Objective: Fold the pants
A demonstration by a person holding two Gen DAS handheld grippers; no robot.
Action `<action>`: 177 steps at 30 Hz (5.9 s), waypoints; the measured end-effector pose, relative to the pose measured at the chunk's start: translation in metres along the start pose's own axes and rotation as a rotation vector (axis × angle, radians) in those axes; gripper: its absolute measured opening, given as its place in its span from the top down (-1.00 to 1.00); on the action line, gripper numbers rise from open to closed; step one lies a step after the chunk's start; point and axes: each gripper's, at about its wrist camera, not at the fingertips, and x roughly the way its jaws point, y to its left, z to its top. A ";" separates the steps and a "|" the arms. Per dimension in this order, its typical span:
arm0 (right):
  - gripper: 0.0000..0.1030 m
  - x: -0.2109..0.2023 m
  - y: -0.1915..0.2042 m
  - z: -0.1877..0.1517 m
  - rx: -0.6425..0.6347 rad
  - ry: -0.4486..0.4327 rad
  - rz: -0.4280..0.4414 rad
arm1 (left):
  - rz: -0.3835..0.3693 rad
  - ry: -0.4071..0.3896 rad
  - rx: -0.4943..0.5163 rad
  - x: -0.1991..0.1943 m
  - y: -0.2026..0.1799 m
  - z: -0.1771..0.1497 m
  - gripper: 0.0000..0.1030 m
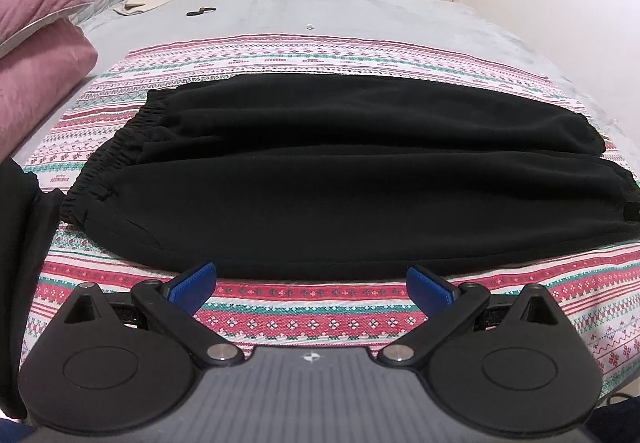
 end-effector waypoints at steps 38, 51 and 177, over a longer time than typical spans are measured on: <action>0.85 0.153 -0.208 0.026 0.734 0.204 -0.035 | 0.207 0.034 -0.564 0.096 0.200 0.028 0.20; 0.90 0.081 -0.227 0.034 0.728 -0.069 -0.141 | 0.142 0.157 -0.631 0.075 0.209 0.002 -0.01; 0.27 0.311 -0.105 0.245 0.368 0.119 -0.158 | 0.120 0.137 -0.498 0.259 0.253 0.190 -1.00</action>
